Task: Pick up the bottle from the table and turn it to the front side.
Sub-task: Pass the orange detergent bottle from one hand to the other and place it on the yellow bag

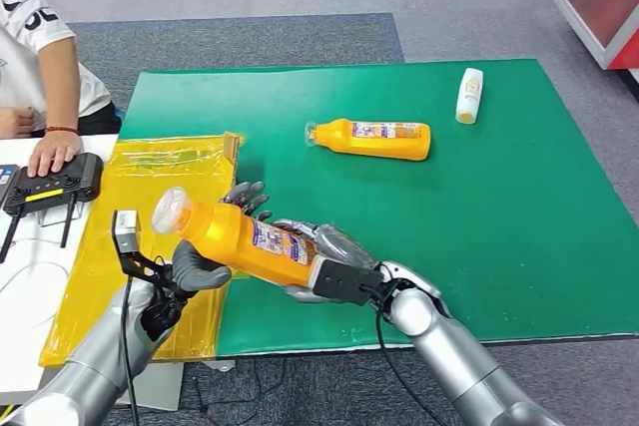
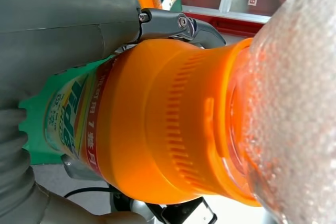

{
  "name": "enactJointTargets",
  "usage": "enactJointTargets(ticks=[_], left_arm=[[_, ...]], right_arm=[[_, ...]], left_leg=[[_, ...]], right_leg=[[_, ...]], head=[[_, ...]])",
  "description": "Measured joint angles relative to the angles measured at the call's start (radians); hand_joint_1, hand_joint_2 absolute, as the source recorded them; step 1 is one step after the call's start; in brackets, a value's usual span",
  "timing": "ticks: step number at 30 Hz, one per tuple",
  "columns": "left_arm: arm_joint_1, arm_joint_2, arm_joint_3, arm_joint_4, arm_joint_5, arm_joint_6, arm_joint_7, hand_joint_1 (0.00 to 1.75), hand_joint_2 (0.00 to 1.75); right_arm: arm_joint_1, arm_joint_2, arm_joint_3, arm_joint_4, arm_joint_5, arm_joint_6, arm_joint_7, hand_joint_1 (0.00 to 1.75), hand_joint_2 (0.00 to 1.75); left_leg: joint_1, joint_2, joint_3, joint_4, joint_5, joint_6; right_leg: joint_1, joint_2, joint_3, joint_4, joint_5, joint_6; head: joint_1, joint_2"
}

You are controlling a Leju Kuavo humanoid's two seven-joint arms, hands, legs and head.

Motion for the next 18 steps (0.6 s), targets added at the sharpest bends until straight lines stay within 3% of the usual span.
enactJointTargets(ticks=[2,6,18], left_arm=[[-0.001,0.002,-0.004,0.002,0.002,0.002,0.000,0.08,1.75],[-0.001,0.006,-0.006,0.004,0.007,0.005,0.000,1.70,1.75],[0.001,0.012,-0.009,0.005,0.000,0.034,-0.003,1.75,1.75]], right_arm=[[0.000,0.000,0.002,0.001,0.001,-0.004,0.001,1.75,1.75],[0.001,0.000,0.007,0.002,0.006,-0.010,0.002,1.75,1.75],[0.012,0.000,0.023,-0.013,0.067,-0.048,0.011,1.75,1.75]], left_leg=[[0.000,0.000,0.000,0.000,0.000,0.000],[0.000,0.000,0.000,0.000,0.000,0.000],[0.000,0.000,0.000,0.000,0.000,0.000]], right_leg=[[0.000,0.000,0.000,0.000,0.000,0.000],[0.000,0.000,0.000,0.000,0.000,0.000],[0.000,0.000,0.000,0.000,0.000,0.000]], head=[[0.000,0.000],[0.000,0.000],[0.000,0.000]])
